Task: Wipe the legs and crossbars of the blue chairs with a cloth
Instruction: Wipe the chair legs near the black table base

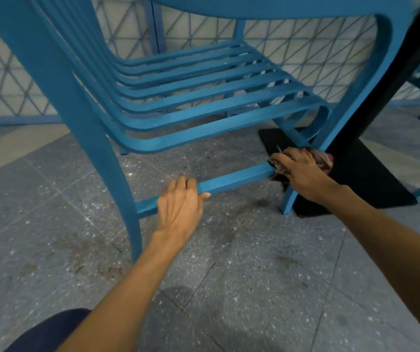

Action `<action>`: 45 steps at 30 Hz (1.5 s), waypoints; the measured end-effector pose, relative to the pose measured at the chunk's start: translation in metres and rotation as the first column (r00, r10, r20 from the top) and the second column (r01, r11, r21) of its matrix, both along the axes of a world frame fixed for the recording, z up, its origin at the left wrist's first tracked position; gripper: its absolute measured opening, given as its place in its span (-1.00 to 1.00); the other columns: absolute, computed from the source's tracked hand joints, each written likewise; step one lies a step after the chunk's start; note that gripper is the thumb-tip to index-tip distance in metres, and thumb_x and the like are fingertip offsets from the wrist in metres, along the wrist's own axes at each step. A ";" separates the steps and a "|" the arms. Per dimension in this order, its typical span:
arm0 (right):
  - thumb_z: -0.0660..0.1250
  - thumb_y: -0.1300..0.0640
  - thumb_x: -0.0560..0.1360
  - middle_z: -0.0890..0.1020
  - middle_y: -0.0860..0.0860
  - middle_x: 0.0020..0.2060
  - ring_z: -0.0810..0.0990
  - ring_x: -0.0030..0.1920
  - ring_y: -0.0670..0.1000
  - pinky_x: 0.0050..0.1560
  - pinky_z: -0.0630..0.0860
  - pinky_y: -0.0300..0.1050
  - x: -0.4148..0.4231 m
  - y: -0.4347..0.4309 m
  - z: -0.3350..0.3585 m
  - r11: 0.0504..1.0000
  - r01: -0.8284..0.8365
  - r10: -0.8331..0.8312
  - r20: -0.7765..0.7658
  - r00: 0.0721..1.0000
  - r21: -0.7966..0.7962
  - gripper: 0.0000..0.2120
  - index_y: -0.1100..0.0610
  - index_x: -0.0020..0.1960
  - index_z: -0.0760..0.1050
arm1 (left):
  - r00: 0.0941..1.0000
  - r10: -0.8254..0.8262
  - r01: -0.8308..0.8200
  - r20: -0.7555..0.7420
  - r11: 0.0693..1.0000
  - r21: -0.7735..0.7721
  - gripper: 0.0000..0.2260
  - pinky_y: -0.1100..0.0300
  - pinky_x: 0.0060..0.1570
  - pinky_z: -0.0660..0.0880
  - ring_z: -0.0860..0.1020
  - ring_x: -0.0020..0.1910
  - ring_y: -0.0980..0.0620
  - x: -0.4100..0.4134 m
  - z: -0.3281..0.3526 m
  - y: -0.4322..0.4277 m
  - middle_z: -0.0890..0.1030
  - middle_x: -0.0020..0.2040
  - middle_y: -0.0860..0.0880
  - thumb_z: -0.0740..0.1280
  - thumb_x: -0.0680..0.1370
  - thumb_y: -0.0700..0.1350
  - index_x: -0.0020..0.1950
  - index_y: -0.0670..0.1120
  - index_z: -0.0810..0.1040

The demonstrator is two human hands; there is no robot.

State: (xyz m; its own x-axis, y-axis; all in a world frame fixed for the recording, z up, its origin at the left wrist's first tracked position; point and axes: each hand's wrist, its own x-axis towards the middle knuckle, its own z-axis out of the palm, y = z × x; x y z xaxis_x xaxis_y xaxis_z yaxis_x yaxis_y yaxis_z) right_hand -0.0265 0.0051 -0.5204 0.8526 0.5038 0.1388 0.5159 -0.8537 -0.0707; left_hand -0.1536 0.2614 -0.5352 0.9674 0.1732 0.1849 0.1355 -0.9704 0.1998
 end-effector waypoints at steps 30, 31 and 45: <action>0.17 0.35 0.56 0.24 0.22 0.47 0.10 0.52 0.21 0.51 0.02 0.02 -0.082 0.139 -0.031 0.949 -0.088 0.102 -0.029 0.994 0.303 -0.55 0.16 0.43 0.34 | 0.983 -0.096 0.173 0.154 0.750 -0.638 -0.66 0.20 0.10 0.52 0.56 0.04 0.31 -0.057 0.103 0.079 0.60 0.08 0.20 0.29 0.48 0.14 0.21 0.05 0.50; 0.18 0.34 0.56 0.26 0.22 0.46 0.12 0.51 0.21 0.51 0.04 0.03 -0.080 0.138 -0.029 0.949 -0.094 0.107 -0.027 0.994 0.301 -0.56 0.17 0.42 0.36 | 0.979 -0.115 0.200 0.171 0.723 -0.661 -0.69 0.19 0.10 0.52 0.57 0.03 0.30 -0.056 0.099 0.072 0.59 0.06 0.21 0.27 0.50 0.12 0.21 0.05 0.50; 0.31 0.43 0.46 0.46 0.26 0.34 0.37 0.40 0.26 0.43 0.12 -0.01 -0.059 0.099 -0.034 0.919 -0.207 0.205 0.043 0.978 0.334 -0.57 0.20 0.30 0.51 | 0.971 -0.067 0.205 0.228 0.725 -0.658 -0.65 0.00 0.02 0.58 0.63 -0.03 0.15 -0.054 0.089 0.039 0.66 -0.02 0.06 0.29 0.52 0.15 0.17 -0.04 0.55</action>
State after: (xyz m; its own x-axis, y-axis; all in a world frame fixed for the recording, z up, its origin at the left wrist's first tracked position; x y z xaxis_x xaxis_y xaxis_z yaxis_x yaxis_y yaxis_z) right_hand -0.0858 0.1044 -0.5540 0.7331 0.5912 0.3361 0.6796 -0.6555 -0.3294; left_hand -0.2072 0.3008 -0.4458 0.9527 0.1874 0.2393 -0.0911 -0.5752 0.8129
